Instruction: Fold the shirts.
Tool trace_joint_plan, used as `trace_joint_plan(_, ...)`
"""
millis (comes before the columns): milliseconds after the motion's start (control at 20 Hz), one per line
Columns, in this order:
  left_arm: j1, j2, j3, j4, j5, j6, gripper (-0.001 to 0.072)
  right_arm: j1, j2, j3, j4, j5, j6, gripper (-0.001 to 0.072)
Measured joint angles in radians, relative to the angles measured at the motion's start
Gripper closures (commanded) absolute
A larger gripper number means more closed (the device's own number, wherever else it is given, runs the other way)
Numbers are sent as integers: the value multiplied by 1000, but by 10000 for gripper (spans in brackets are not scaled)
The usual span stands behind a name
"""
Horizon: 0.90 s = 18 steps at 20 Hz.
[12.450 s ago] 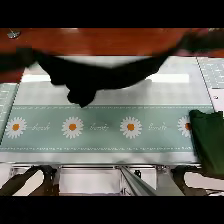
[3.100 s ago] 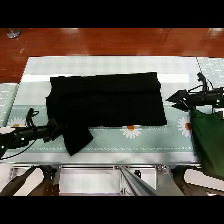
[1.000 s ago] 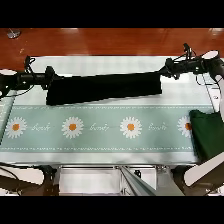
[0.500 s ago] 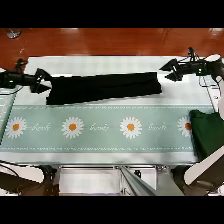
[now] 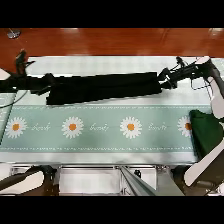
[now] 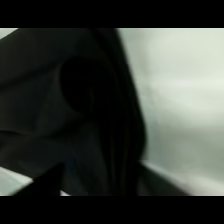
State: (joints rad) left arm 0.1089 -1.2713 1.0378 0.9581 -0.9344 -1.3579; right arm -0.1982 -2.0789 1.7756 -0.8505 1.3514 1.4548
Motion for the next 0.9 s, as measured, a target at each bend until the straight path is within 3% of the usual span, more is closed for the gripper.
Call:
trace_joint_plan(50,-52,16,-11,-2,18,8,262,19,-3,10,-14,-8,-5,685)
trace_joint_plan(100,-107,27,-20,-4,38,14,660,36,-5,28,-6,-13,-16,685)
trace_joint_plan(350,-319,22,-33,-55,195,27,683,61,68,87,-32,55,-58,685)
trace_joint_plan(500,-434,-23,0,-85,284,31,684,56,206,47,-71,85,-80,685)
trace_joint_plan(900,-689,-352,291,-104,312,-9,684,52,819,-429,-200,56,-114,685)
